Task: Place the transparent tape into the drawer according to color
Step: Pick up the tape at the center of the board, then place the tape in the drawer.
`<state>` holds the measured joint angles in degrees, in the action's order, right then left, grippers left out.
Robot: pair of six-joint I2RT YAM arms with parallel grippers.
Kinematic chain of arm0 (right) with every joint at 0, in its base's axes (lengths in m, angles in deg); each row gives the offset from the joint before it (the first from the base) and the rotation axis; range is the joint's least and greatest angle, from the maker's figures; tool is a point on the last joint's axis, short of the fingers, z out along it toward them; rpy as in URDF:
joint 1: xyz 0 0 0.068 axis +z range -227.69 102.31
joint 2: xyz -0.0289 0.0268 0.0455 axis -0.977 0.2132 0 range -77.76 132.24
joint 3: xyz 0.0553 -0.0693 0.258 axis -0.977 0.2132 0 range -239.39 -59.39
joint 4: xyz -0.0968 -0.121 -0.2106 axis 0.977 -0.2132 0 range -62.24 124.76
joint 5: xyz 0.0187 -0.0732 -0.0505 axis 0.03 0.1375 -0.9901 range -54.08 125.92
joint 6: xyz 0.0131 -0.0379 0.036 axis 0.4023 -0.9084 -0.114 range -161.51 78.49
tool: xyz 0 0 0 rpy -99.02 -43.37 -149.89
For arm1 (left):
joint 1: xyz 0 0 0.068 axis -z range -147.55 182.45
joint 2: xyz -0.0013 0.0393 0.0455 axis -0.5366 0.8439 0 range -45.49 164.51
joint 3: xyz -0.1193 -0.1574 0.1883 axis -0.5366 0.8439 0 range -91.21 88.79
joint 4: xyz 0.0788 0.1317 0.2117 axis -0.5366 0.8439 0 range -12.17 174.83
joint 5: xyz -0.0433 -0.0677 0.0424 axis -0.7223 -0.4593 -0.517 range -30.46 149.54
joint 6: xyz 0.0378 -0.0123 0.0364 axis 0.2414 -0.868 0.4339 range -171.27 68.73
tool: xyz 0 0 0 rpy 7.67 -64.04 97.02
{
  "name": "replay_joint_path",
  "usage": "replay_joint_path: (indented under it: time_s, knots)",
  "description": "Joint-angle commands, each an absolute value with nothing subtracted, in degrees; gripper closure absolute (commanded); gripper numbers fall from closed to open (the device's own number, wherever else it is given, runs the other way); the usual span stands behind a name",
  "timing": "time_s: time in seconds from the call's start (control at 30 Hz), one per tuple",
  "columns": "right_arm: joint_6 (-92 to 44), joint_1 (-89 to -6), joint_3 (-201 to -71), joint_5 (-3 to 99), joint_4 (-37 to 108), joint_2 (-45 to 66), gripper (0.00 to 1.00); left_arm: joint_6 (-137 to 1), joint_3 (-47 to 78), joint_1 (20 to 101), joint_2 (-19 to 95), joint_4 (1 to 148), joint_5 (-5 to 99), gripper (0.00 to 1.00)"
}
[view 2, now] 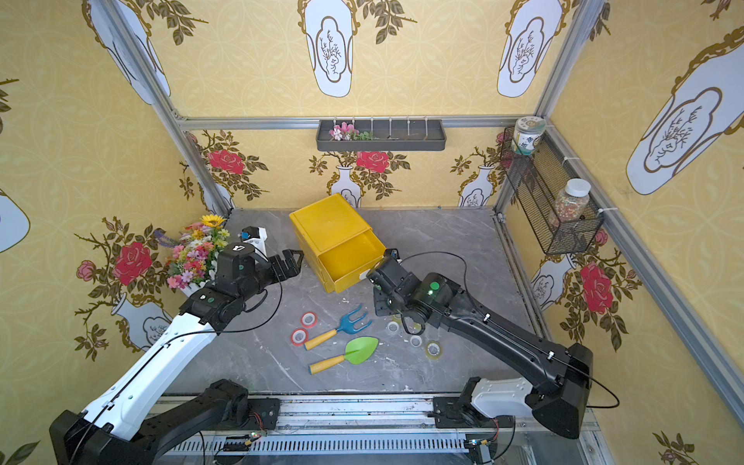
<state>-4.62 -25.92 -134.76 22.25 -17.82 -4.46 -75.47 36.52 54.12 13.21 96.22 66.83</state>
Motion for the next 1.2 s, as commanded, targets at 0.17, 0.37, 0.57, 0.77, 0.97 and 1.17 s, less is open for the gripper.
replay_joint_path:
  time_s: [0.17, 0.37, 0.57, 0.77, 0.97, 1.17]
  knots:
    - [-16.8, -26.8, -151.2, 21.6, -12.4, 6.9, 0.52, -75.1, 36.3, 54.1, 13.7, 95.3, 66.2, 0.0]
    - [-20.4, -32.8, -159.8, 26.4, -8.6, 18.3, 0.52, -75.0, 36.5, 54.1, 13.6, 95.5, 66.5, 0.0]
    - [-20.6, -36.0, -164.1, 28.4, -11.1, 24.7, 0.52, -74.6, 36.4, 54.1, 13.5, 95.6, 66.6, 0.0]
    - [-20.2, -36.9, -165.9, 28.6, -13.9, 27.7, 0.51, -74.5, 36.3, 54.1, 13.7, 95.7, 66.3, 0.0]
    - [-19.6, -37.0, -164.3, 29.1, -13.7, 27.6, 0.43, -74.3, 36.1, 54.1, 13.8, 95.6, 66.0, 0.0]
    - [-19.3, -37.0, -163.9, 28.3, -12.4, 26.6, 0.3, -74.3, 36.1, 54.1, 13.9, 95.7, 65.7, 0.0]
